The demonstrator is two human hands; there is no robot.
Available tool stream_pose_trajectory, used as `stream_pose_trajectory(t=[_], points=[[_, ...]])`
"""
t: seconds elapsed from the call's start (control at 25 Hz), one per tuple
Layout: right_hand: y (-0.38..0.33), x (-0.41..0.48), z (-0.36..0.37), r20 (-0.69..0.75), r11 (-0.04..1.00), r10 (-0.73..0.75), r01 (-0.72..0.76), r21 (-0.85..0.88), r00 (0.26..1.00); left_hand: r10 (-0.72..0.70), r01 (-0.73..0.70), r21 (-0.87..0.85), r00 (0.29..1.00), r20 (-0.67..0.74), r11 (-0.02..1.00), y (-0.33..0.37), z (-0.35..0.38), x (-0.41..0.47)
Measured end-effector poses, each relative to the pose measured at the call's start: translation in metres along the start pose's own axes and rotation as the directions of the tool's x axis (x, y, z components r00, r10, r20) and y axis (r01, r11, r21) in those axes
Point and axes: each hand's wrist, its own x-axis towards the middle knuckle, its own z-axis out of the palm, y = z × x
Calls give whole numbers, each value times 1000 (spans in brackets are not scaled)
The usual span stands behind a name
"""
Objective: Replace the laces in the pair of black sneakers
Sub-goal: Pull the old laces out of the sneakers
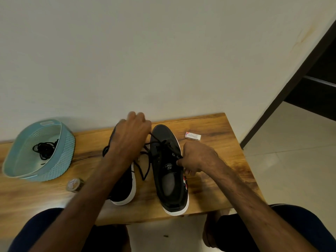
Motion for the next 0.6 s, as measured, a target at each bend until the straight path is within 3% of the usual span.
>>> stream_pose_trajectory(t=[0.12,0.2,0.44,0.6], points=[[-1,0,1,17,998,-18,16,63,1000,-230,228,-85,973,-23,970,-34,6,-8],[-6,-3,2,19,998,-31,30,57,999,-306,307,-88,952,24,948,-32,12,-8],[-19,-12,10,-179,979,-175,152,-133,968,12,16,-214,992,127,977,21,12,-9],[-24,-4,20,-198,973,-225,209,-101,954,79,-44,-159,973,216,986,27,16,-12]])
